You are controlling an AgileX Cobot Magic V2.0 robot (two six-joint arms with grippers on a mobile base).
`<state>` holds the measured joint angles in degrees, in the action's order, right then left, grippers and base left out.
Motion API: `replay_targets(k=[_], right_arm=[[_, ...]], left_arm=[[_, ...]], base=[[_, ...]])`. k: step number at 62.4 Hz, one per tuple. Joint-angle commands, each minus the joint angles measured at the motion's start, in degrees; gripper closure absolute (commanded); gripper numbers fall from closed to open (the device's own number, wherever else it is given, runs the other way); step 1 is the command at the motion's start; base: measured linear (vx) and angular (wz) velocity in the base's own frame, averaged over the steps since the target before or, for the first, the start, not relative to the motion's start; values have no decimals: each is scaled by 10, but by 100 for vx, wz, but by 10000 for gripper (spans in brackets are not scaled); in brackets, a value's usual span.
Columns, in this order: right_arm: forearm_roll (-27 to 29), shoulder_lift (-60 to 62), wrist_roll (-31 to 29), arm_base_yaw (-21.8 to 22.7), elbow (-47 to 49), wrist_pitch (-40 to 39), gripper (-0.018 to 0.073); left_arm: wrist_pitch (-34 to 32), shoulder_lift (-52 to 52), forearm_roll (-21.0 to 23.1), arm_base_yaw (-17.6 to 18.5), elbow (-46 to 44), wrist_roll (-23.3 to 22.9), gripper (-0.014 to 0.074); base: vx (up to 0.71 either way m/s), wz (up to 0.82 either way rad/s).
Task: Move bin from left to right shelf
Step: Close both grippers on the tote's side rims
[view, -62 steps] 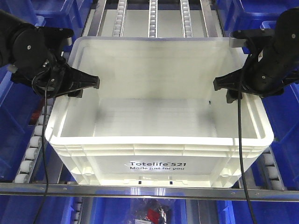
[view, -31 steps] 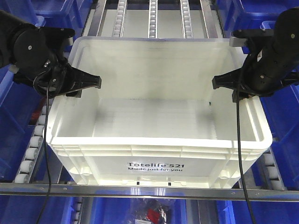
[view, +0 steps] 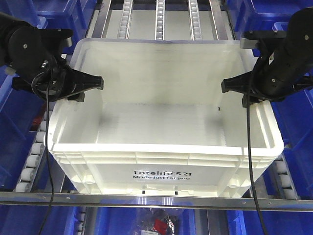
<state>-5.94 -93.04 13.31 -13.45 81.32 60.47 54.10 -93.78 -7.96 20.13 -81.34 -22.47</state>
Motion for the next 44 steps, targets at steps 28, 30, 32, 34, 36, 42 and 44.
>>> replay_targets(k=[28, 30, 32, 34, 36, 42, 44], right_arm=[[-30, 21, -2, 5, 18, -20, 461], [-30, 21, -4, 5, 18, -22, 461], [-30, 22, -5, 5, 18, -23, 461], [-30, 23, -5, 5, 18, -25, 461], [-30, 25, -5, 5, 18, -25, 461], [-30, 28, -5, 5, 18, -27, 461], [-30, 30, -5, 5, 18, -28, 461]], left_arm=[[-26, 26, -32, -9, -18, 7, 523], [-26, 26, -32, -9, -18, 7, 536], [-26, 26, -32, -9, -18, 7, 544], [-26, 26, -32, -9, -18, 7, 554], [-26, 26, -32, -9, -18, 8, 561], [-25, 26, -32, -9, -18, 8, 572], [-25, 26, -32, -9, -18, 8, 575]], base=[[0, 0], [0, 0], [0, 0], [0, 0], [0, 0], [0, 0], [0, 0]])
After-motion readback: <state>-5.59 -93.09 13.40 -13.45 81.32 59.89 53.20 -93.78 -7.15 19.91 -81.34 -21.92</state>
